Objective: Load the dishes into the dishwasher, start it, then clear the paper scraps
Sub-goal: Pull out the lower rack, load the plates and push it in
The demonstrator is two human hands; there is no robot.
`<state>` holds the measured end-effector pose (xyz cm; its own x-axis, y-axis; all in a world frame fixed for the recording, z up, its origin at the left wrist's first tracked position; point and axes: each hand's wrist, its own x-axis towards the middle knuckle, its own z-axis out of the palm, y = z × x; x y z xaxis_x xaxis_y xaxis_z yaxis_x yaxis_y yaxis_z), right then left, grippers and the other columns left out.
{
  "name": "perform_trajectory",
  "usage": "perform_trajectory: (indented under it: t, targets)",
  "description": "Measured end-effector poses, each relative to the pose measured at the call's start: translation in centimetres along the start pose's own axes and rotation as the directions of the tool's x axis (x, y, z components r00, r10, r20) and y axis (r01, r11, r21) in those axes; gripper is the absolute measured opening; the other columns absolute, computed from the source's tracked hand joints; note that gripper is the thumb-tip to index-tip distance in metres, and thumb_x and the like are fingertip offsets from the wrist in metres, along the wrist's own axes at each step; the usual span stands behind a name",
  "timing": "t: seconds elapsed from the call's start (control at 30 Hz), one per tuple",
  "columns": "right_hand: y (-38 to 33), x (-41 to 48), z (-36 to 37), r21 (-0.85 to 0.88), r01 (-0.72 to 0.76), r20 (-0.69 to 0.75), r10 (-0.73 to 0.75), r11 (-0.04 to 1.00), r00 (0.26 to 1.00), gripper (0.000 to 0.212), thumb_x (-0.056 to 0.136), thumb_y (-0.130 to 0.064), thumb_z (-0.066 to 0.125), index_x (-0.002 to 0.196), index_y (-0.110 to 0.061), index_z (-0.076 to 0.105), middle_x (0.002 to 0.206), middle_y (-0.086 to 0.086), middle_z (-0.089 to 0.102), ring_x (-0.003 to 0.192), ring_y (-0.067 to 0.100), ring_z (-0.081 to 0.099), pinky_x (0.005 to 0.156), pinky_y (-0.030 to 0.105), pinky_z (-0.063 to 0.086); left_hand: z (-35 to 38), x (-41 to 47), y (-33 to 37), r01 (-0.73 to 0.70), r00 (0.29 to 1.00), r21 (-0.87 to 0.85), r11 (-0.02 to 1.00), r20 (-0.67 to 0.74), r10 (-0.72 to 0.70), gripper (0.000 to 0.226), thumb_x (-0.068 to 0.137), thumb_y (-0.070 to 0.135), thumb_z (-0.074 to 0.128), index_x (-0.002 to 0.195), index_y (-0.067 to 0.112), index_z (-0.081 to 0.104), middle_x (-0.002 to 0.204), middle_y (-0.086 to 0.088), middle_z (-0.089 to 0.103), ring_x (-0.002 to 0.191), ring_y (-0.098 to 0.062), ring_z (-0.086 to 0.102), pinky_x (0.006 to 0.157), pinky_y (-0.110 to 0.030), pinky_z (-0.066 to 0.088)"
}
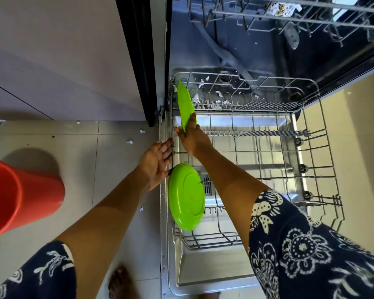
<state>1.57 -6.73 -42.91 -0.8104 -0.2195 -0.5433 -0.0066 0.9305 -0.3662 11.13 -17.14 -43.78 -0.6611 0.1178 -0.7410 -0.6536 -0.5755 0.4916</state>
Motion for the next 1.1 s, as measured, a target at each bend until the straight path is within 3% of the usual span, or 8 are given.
perform_trajectory:
  t: [0.27, 0.43, 0.57, 0.63, 0.7, 0.8, 0.93, 1.1]
  targets:
    - [0.1, 1.1, -0.1, 0.020, -0.046, -0.027, 0.047, 0.999, 0.999, 0.077, 0.090, -0.066, 0.017, 0.149, -0.026, -0.013, 0.147, 0.022, 0.033, 0.126, 0.042, 0.044, 0.101, 0.050, 0.036, -0.3, -0.2, -0.4, -0.008, 1.000, -0.049, 0.999, 0.001, 0.008, 0.049, 0.102, 0.042, 0.019, 0.142, 0.026, 0.041, 0.151, 0.005, 0.038, 0.140, -0.014, 0.030, 0.117, -0.052, 0.014]
    - [0.2, 0.7, -1.0, 0.255, -0.111, 0.123, 0.082, 0.960, 0.989, 0.083, 0.088, -0.069, 0.024, 0.149, -0.024, -0.010, 0.152, 0.021, 0.022, 0.135, 0.040, 0.034, 0.110, 0.047, 0.029, 0.6, -0.6, -0.5, -0.020, 0.998, 0.004, 1.000, -0.066, 0.020, 0.048, 0.102, 0.043, 0.021, 0.143, 0.026, 0.040, 0.152, 0.005, 0.036, 0.141, -0.015, 0.030, 0.117, -0.050, 0.014]
    - [1.5, -1.7, -3.4, 0.252, -0.123, 0.013, 0.123, 0.960, 0.992, 0.074, 0.094, -0.056, 0.035, 0.150, -0.015, 0.010, 0.139, 0.021, 0.046, 0.124, 0.036, 0.048, 0.103, 0.043, 0.039, 2.7, -1.9, 0.1, -0.032, 0.977, 0.142, 0.989, -0.202, 0.061, 0.045, 0.102, 0.038, 0.031, 0.141, 0.020, 0.042, 0.146, 0.003, 0.043, 0.135, -0.016, 0.038, 0.103, -0.039, 0.031]
    - [2.4, -4.5, -4.8, 0.251, -0.083, -0.094, 0.109, 0.964, 0.990, 0.060, 0.096, -0.040, 0.045, 0.146, -0.011, 0.027, 0.138, 0.016, 0.049, 0.125, 0.033, 0.048, 0.102, 0.040, 0.041, 3.7, -3.8, 0.6, -0.076, 0.943, 0.209, 0.975, -0.304, 0.139, 0.036, 0.100, 0.027, 0.041, 0.133, 0.015, 0.051, 0.121, -0.002, 0.059, 0.107, -0.014, 0.054, 0.081, -0.027, 0.038]
    - [2.3, -8.7, -6.4, 0.245, -0.027, -0.160, 0.068, 0.969, 0.985, 0.044, 0.096, -0.028, 0.047, 0.136, -0.012, 0.044, 0.132, 0.014, 0.055, 0.120, 0.032, 0.053, 0.096, 0.036, 0.043, 4.8, -7.0, 1.4, -0.162, 0.896, 0.252, 0.954, -0.367, 0.249, 0.027, 0.098, 0.013, 0.044, 0.121, 0.011, 0.058, 0.095, 0.000, 0.059, 0.079, -0.008, 0.053, 0.069, -0.022, 0.041]
    - [0.7, -16.0, -9.9, 0.260, 0.045, -0.213, 0.012, 0.964, 0.977, 0.031, 0.094, -0.020, 0.048, 0.122, -0.012, 0.059, 0.119, 0.014, 0.064, 0.109, 0.032, 0.059, 0.086, 0.032, 0.046, 7.4, -14.6, 3.6, -0.262, 0.854, 0.264, 0.928, -0.385, 0.350, 0.020, 0.098, 0.002, 0.039, 0.105, 0.010, 0.055, 0.088, 0.000, 0.057, 0.060, 0.002, 0.060, 0.049, -0.007, 0.043]
    - [-3.7, -25.6, -16.7, 0.374, 0.190, -0.321, -0.065, 0.908, 0.945, 0.025, 0.092, -0.020, 0.052, 0.113, -0.013, 0.064, 0.108, 0.011, 0.069, 0.100, 0.030, 0.063, 0.086, 0.039, 0.050, 11.4, -26.6, 7.3, -0.394, 0.795, 0.397, 0.829, -0.306, 0.524, 0.023, 0.098, 0.003, 0.042, 0.116, 0.001, 0.056, 0.093, -0.005, 0.063, 0.071, -0.001, 0.062, 0.057, -0.004, 0.043]
    - [-10.8, -33.1, -23.6, 0.356, 0.402, -0.414, -0.243, 0.844, 0.877, 0.019, 0.091, -0.018, 0.056, 0.105, -0.013, 0.068, 0.099, 0.009, 0.071, 0.094, 0.025, 0.065, 0.081, 0.033, 0.048, 13.3, -38.8, 13.2, -0.581, 0.635, 0.404, 0.707, -0.318, 0.704, 0.023, 0.097, 0.001, 0.043, 0.116, 0.000, 0.057, 0.080, 0.010, 0.070, 0.067, 0.006, 0.063, 0.060, -0.006, 0.044]
